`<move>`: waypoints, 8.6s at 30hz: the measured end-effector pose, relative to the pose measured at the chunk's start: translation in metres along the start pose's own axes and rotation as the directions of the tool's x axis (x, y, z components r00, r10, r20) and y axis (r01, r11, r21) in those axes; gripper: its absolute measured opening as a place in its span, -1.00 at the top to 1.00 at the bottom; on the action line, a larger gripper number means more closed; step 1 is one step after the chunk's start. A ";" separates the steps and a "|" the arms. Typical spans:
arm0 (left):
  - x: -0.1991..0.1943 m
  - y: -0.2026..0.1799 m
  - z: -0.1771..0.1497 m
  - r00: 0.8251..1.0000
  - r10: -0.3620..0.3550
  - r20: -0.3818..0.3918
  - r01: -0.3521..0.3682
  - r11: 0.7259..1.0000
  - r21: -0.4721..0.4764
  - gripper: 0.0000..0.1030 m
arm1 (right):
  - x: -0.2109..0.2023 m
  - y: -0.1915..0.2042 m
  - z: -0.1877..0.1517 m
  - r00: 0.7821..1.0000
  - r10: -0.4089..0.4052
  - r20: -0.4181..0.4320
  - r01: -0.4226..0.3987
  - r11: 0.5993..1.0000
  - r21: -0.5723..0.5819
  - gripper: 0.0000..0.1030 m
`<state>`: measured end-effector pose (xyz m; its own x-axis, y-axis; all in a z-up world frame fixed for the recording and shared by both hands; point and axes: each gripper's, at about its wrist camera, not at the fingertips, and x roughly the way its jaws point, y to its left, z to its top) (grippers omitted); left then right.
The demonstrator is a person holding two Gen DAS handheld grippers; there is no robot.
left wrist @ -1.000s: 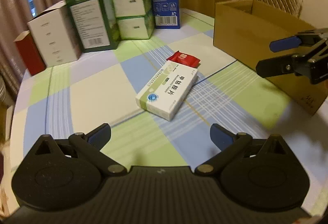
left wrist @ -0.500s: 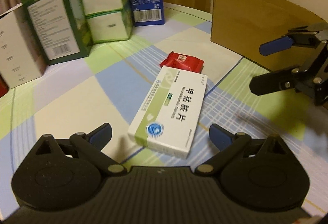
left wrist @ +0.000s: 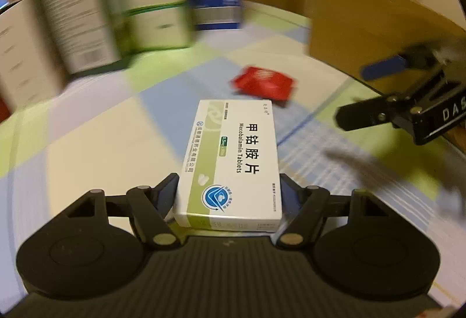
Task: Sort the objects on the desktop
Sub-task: 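Grasp the Mecobalamin tablet box with the left tool while the right tool grasps the red candy, then lift the tablet box and red candy and carry both over the cardboard box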
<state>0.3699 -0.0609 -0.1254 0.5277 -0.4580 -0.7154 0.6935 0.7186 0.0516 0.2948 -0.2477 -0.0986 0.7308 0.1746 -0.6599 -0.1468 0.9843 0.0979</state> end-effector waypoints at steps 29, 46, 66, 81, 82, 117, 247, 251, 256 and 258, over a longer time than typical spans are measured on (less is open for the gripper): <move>0.009 0.019 0.000 0.982 0.187 -0.026 -0.189 0.962 -0.195 -0.31 | 0.072 0.016 0.022 0.999 -0.054 0.006 0.054 0.996 -0.070 0.43; -0.097 -0.113 -0.077 0.973 0.211 -0.096 -0.230 0.922 -0.310 -0.31 | -0.091 0.035 -0.103 0.997 -0.014 -0.077 0.011 0.999 -0.041 0.43; -0.126 -0.149 -0.100 0.966 0.247 -0.070 -0.257 0.918 -0.304 -0.40 | -0.131 0.031 -0.158 1.000 -0.015 -0.006 0.014 0.993 -0.115 0.11; -0.117 -0.145 -0.096 0.966 0.246 -0.072 -0.257 0.919 -0.298 -0.33 | -0.130 0.034 -0.160 1.000 -0.007 0.012 0.008 0.993 -0.118 0.12; -0.117 -0.145 -0.096 0.966 0.247 -0.073 -0.258 0.919 -0.299 -0.33 | -0.130 0.034 -0.160 1.000 -0.006 0.012 0.008 0.993 -0.118 0.12; -0.163 -0.188 -0.099 0.963 0.255 -0.086 -0.269 0.899 -0.345 -0.30 | -0.193 0.040 -0.153 0.998 -0.007 0.054 0.011 0.997 -0.073 0.48; -0.084 -0.328 0.140 0.992 0.037 0.117 -0.005 0.963 -0.269 -0.31 | -0.285 -0.188 -0.030 0.956 -0.225 0.187 0.198 0.968 0.152 0.48; -0.066 -0.319 0.150 0.994 0.026 0.103 0.005 0.955 -0.297 -0.31 | -0.269 -0.196 -0.018 0.961 -0.218 0.173 0.194 0.970 0.144 0.48; -0.050 -0.311 0.163 0.995 0.036 0.096 -0.004 0.951 -0.308 -0.31 | -0.250 -0.203 -0.008 0.964 -0.213 0.156 0.192 0.971 0.141 0.48; -0.045 -0.306 0.168 0.995 0.039 0.096 -0.006 0.948 -0.318 -0.31 | -0.244 -0.206 -0.006 0.965 -0.215 0.153 0.194 0.971 0.139 0.48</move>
<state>0.2161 -0.3486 0.0077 0.5988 -0.4780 -0.6427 0.4986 0.8504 -0.1680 0.1427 -0.4929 0.0382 0.8385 -0.0390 -0.5435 0.0921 0.9932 0.0708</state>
